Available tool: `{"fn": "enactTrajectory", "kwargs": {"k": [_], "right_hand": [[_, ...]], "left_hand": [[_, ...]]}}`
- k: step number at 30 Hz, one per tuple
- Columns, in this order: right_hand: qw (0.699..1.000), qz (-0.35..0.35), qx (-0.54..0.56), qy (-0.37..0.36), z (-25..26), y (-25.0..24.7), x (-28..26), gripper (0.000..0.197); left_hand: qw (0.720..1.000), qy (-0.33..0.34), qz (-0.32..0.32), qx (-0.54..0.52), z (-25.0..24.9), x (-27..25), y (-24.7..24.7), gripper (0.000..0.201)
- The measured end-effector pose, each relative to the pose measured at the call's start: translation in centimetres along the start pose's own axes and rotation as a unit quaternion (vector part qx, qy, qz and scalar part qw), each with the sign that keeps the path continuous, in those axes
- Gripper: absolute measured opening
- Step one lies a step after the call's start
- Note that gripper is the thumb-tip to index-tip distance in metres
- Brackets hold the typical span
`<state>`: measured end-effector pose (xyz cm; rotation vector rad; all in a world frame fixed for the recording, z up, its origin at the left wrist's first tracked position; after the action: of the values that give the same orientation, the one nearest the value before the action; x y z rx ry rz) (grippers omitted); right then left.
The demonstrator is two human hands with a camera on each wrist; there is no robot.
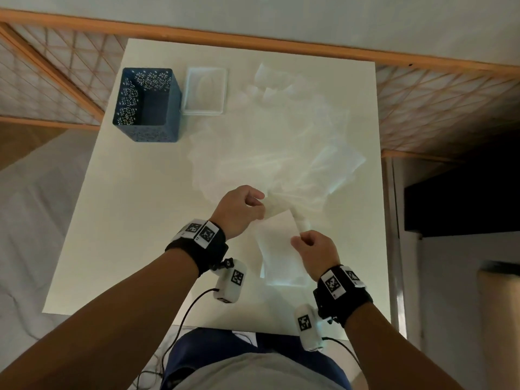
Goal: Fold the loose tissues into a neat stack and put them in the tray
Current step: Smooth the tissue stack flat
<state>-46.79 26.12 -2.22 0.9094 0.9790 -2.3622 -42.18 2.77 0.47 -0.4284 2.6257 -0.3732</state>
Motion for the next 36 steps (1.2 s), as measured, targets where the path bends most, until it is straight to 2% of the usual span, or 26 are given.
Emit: {"fn": "enactTrajectory", "kwargs": {"k": [3,7,13,15,18,19,23,26,36], "right_hand": [[0.999,-0.014,-0.048,0.019,-0.9,0.1,1.1,0.011],[0.993,-0.042,-0.103,0.049,-1.4,-0.3,1.6,0.022],[0.985,-0.044,-0.149,0.071,-1.5,-0.1,1.6,0.029],[0.986,-0.049,-0.147,0.068,-1.5,-0.2,1.4,0.029],[0.987,-0.046,-0.144,0.057,-1.5,0.0,1.2,0.027],[0.988,-0.043,-0.141,0.052,-1.6,0.0,1.2,0.026],[0.994,-0.031,-0.097,0.031,-1.6,-0.4,0.8,0.024],[0.998,-0.023,-0.041,0.033,-2.0,-0.9,0.1,0.021],[0.991,0.002,0.050,0.124,-5.4,0.3,-0.5,0.025]], "left_hand": [[0.999,0.005,-0.006,0.039,-0.1,1.7,-0.2,0.017],[0.995,-0.002,-0.063,0.074,-1.2,5.2,-2.1,0.006],[0.982,-0.080,-0.150,0.086,-2.0,10.9,-4.7,0.025],[0.979,-0.099,-0.149,0.097,-2.4,12.2,-4.4,0.034],[0.977,-0.113,-0.132,0.125,-2.2,13.7,-3.6,0.060],[0.976,-0.120,-0.127,0.129,-2.0,13.9,-3.3,0.060],[0.973,-0.138,-0.130,0.134,-1.2,14.6,-2.7,0.035],[0.970,-0.159,-0.125,0.136,-1.0,14.8,-2.6,0.025],[0.976,-0.161,-0.117,0.084,-0.8,14.7,-1.9,0.024]]}}
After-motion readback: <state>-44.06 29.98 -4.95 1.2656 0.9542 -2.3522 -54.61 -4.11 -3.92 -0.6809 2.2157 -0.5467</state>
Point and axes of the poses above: each hand's wrist, its own x-axis towards the middle knuckle, its own y-axis out of the palm, z = x × y, the point moved 8 cm from there along x, towards the middle knuckle, and after that the axes turned 9 degrees about y, right-handed, at the moved point
